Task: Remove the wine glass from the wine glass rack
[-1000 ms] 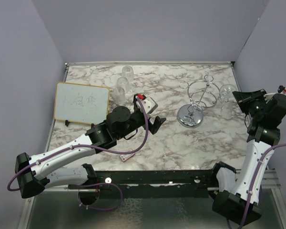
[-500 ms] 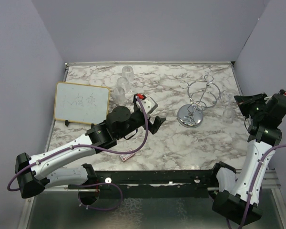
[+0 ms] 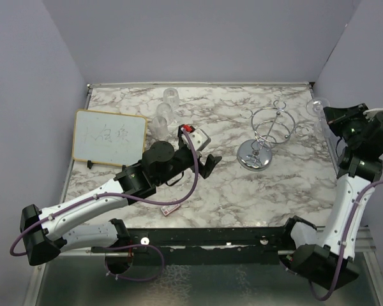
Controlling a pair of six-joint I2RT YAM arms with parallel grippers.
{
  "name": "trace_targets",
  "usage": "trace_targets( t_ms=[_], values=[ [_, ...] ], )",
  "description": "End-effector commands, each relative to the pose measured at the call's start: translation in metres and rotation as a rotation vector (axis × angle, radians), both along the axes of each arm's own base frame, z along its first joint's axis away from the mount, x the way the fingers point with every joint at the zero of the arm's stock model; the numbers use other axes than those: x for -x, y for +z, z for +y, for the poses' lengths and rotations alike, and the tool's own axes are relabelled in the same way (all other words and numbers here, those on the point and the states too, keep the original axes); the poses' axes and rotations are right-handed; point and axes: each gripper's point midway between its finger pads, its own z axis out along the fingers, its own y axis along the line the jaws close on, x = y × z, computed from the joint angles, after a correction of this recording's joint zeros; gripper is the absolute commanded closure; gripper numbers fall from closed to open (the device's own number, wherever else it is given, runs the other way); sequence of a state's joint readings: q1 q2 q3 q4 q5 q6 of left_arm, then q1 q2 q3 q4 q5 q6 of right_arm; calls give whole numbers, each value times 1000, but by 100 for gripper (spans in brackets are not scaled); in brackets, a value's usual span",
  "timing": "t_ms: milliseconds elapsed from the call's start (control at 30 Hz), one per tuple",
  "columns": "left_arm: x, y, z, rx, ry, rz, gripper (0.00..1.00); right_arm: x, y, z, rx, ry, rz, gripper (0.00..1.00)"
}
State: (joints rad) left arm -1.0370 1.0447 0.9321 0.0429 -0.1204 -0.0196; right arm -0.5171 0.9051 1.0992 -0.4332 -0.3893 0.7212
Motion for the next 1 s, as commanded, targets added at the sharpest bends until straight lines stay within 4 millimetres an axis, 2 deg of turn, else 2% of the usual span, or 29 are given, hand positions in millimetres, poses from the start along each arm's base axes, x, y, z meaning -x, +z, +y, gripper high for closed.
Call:
trace_targets(
  t_ms=[0, 233, 400, 600, 700, 800, 867, 967],
  values=[
    [-9, 5, 4, 21, 16, -2, 11, -33, 37, 13, 41, 190, -160, 99],
    [-28, -2, 9, 38, 49, 38, 11, -80, 60, 9, 60, 312, -250, 99],
    [-40, -2, 11, 52, 91, 56, 11, -114, 80, 35, 105, 436, -329, 99],
    [-49, 11, 8, 75, 127, 93, 11, -154, 105, 98, 123, 620, -421, 99],
    [-63, 21, 15, 82, 183, 128, 11, -163, 114, 135, 119, 721, -468, 99],
    [-74, 44, 30, 136, 222, 142, 11, -164, 121, 175, 135, 823, -501, 99],
    [-82, 65, 45, 198, 261, 144, 10, -157, 122, 204, 145, 900, -519, 99],
    [-93, 90, 67, 297, 302, 175, 10, -140, 120, 231, 159, 977, -548, 99]
  ],
)
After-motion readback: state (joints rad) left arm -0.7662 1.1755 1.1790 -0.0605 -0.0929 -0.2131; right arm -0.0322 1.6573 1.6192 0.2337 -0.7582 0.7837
